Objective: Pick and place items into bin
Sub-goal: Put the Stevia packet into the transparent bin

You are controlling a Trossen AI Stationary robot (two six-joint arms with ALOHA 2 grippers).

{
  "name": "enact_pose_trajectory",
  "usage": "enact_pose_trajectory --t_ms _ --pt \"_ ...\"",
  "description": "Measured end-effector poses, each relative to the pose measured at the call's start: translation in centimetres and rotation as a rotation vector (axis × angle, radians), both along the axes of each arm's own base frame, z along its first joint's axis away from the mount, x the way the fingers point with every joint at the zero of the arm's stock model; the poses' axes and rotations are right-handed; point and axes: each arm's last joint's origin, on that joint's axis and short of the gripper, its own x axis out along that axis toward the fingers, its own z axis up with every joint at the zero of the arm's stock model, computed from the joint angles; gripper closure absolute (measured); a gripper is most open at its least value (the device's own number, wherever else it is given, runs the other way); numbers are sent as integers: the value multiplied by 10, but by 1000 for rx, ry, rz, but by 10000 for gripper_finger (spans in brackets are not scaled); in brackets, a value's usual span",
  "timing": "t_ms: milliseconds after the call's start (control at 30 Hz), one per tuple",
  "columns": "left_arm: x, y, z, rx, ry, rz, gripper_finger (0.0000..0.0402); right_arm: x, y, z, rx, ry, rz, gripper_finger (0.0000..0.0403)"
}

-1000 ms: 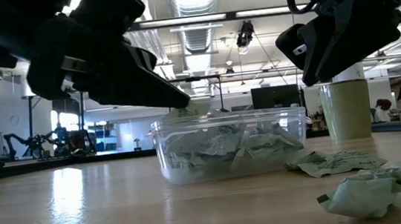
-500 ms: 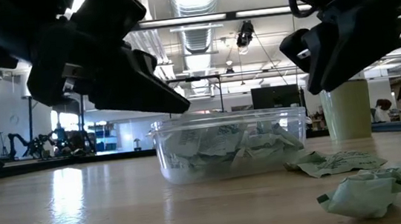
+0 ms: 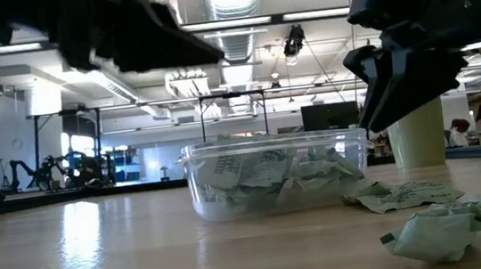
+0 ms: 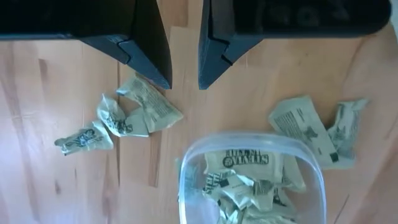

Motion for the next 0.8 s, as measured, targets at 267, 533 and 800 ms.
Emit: enact_pose_trajectory --t_ms 267,533,800 --pt "-13 29 36 136 -115 270 210 -4 -12 -15 11 -86 -17 335" --pt "-22 38 20 117 -75 294 210 -9 -33 -28 -6 -111 -67 302" --pt "-24 38 17 96 -76 300 210 -5 -37 -34 -11 -132 -61 244"
